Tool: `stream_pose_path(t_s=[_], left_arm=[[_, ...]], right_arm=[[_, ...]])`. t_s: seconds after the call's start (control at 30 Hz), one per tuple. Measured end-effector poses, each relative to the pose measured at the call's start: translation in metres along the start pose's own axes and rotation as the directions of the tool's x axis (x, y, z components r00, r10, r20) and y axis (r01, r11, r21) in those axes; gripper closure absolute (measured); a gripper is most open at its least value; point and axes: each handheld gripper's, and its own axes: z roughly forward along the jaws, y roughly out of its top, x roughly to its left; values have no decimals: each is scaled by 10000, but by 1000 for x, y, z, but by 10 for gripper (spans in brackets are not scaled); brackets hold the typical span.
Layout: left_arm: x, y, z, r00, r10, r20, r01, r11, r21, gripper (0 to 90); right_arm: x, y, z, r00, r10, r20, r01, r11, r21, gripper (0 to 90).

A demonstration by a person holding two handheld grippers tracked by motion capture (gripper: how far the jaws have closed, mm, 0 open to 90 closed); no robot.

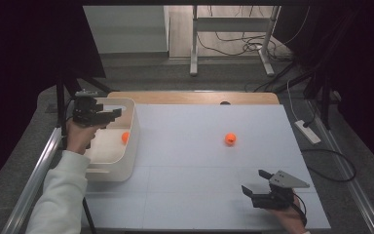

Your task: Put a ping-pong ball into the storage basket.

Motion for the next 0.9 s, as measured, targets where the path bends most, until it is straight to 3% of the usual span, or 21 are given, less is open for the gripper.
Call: stream_pose_path(t_s=[0.1, 0.5, 0.8, 0.9], left_arm=[[-4, 0, -3, 9991, 110, 404, -100, 9996, -254, 175], [-35, 1, -19, 9931, 727, 923, -669, 9957, -642, 161], [-61, -5, -31, 9787, 1380, 1523, -1236, 9873, -999, 161], [-65, -10, -33, 9738, 1393, 1796, -1207, 9865, -1107, 161]], right_arm=[[0, 1, 0, 10000, 13, -20, -13, 10000, -21, 119], [-2, 3, 5, 9998, 172, -133, -173, 9998, -82, 119], [-2, 4, 4, 9996, 106, -263, -113, 9996, -255, 119], [-2, 5, 5, 9997, 57, -253, -64, 9997, -248, 119]])
